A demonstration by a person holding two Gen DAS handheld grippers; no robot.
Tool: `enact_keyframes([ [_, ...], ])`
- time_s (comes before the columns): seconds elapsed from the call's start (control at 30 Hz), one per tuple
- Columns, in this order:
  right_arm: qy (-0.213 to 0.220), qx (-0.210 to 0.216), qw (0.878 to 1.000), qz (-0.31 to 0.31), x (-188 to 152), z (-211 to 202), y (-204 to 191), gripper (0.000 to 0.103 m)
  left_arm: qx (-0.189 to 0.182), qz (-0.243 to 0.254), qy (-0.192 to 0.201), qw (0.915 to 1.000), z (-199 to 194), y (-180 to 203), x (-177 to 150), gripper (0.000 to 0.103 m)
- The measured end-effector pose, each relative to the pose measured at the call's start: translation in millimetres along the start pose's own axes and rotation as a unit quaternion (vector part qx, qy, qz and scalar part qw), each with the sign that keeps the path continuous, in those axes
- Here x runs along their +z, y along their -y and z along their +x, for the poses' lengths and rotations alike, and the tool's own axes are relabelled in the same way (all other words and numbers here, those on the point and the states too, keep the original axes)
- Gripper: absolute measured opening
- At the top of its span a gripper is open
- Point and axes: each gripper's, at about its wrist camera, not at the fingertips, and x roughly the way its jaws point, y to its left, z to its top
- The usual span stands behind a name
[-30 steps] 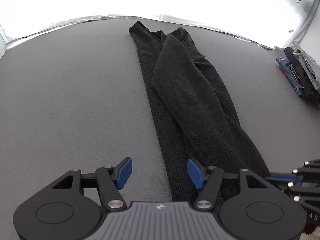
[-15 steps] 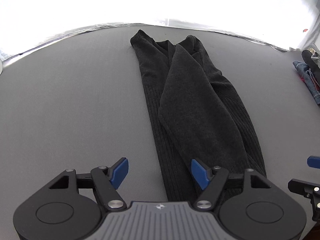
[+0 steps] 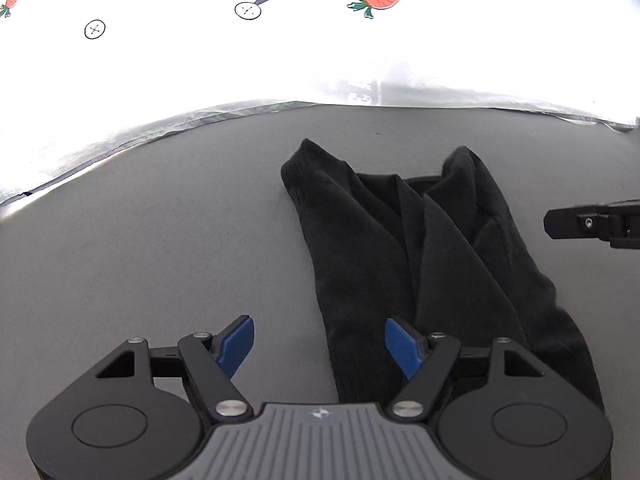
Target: Fold clothes
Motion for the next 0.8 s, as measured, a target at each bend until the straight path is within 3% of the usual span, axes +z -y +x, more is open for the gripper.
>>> enact_keyframes([
  [0.1, -0.013, 0.009, 1.000, -0.026, 11.4, 37.0, -16.8, 0.029, 0.010, -0.035, -0.002, 0.9993, 15.8, -14.1, 13.4, 0.074],
  [0.17, -0.021, 0.015, 0.999, -0.044, 19.1, 61.6, -28.0, 0.007, 0.012, -0.063, -0.004, 0.9979, 19.5, -26.0, 16.6, 0.074],
  [0.33, -0.019, 0.017, 0.998, -0.054, 34.6, 102.1, -44.8, 0.002, 0.019, -0.091, -0.008, 0.9956, 7.4, -48.4, 9.2, 0.074],
  [0.5, -0.009, 0.016, 0.998, -0.062, 12.3, 54.4, -46.9, 0.004, 0.023, -0.096, -0.016, 0.9950, -16.6, -56.7, -12.5, 0.074],
  [0.57, -0.006, 0.015, 0.998, -0.066, 3.4, 35.4, -47.7, 0.023, 0.018, -0.100, -0.019, 0.9946, -27.6, -57.9, -21.5, 0.074],
  [0.8, 0.008, 0.013, 0.997, -0.077, -27.8, -31.4, -50.5, 0.012, -0.050, -0.085, -0.027, 0.9947, -72.3, -31.4, -62.9, 0.076],
])
